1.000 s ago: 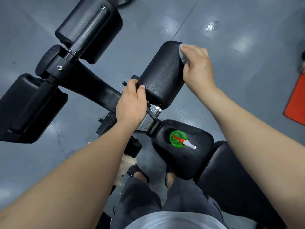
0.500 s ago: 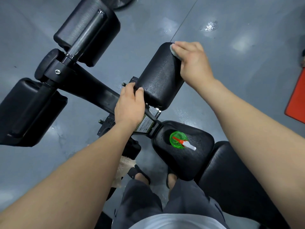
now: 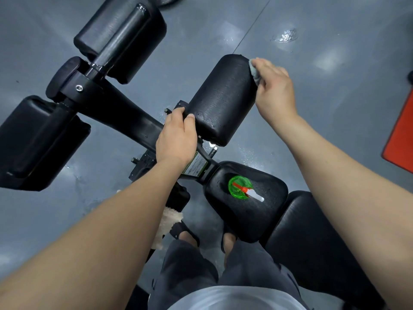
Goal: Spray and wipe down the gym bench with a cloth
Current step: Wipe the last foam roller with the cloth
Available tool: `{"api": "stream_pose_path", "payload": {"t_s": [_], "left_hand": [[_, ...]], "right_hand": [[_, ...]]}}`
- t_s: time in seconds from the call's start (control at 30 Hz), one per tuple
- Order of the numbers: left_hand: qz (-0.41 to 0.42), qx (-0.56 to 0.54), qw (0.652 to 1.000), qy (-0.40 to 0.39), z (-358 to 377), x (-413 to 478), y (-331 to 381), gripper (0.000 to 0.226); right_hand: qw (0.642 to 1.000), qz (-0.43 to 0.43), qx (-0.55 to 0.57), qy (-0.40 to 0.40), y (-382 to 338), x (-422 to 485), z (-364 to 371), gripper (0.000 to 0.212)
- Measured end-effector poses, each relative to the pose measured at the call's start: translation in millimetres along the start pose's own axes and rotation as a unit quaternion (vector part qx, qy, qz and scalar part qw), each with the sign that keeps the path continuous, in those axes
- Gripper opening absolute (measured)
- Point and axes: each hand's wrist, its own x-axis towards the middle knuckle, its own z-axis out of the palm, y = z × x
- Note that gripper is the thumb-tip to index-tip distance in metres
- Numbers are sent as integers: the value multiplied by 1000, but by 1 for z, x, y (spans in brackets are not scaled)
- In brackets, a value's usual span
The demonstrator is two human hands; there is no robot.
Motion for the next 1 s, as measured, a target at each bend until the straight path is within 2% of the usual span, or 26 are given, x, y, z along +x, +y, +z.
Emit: {"api": "stream_pose_path", "payload": {"t_s": [0.17, 0.3, 0.47, 0.63, 0.7, 0.87, 1.0], "left_hand": [[-2, -1, 1000, 3, 2, -1, 0, 45], [1, -3, 1000, 6, 2, 0, 1, 44], [-5, 6, 1000, 10, 2, 0, 0, 44], [-1, 4, 1000, 12, 4, 0, -1, 45], [2, 1, 1000, 12, 5, 0, -1, 44], [6, -2, 1000, 14, 4, -1, -1, 42], [9, 1, 1000, 16, 4, -2, 0, 41]], "right_hand": [[1000, -28, 6, 11, -6, -3, 15, 60], [998, -52, 29, 20, -20, -38, 23, 64], [994, -97, 48, -7, -38, -87, 32, 67], [982, -185, -29, -35, -29, -93, 23, 61], [984, -167, -54, -17, -24, -76, 15, 54], [996, -24, -63, 54, -19, -41, 10, 37], [999, -32, -30, -2, -36, -58, 8, 26]]}}
